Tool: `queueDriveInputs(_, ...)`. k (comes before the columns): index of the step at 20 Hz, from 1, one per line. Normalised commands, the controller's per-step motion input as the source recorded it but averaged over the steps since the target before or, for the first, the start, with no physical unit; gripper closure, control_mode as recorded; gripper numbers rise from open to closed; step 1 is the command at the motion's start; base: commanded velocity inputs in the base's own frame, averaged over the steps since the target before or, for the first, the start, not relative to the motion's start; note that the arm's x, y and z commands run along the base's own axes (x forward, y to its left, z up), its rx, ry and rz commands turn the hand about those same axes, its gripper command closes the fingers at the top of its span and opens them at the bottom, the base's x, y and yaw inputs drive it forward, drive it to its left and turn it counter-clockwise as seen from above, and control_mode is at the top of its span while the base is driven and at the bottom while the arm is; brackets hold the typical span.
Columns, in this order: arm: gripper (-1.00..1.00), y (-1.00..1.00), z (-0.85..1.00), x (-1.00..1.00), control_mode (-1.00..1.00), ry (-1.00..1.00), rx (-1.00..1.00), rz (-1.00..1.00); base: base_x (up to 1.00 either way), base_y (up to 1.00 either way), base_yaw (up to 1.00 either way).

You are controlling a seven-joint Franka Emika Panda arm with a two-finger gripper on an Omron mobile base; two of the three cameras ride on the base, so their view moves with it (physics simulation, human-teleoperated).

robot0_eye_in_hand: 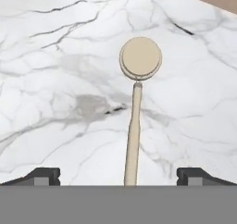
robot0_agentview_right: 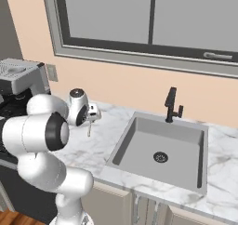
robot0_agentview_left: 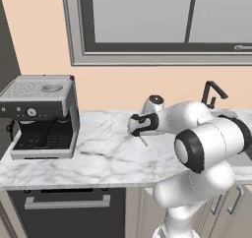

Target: Grab the spray bottle from the cabinet, then place it next to the cutting board for sanitizing. Then grab the dish brush from the countertop next to the sink and place it next to the cutting board.

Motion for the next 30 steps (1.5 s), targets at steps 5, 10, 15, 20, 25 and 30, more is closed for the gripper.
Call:
queueDriveInputs(5,-1.00,0.00,-0.42,0.53,-1.00,0.07,-0.03,0.00,0.00,0.00,0.00)
queueDriveInputs(10,-1.00,0.00,-0.41,0.42,-1.00,0.03,-0.03,0.00,0.00,0.00,0.00)
queueDriveInputs(15,-1.00,0.00,-0.37,0.17,-1.00,0.02,-0.02,0.00,0.00,0.00,0.00)
queueDriveInputs(20,1.00,0.04,-0.31,0.02,-1.00,0.00,-0.01,0.00,0.00,0.00,0.00)
queueDriveInputs(25,1.00,0.16,-0.13,0.00,-1.00,0.00,0.00,0.00,0.00,0.00,0.00)
queueDriveInputs(30,1.00,0.29,-0.02,0.00,-1.00,0.02,0.00,0.04,0.00,0.00,0.00)
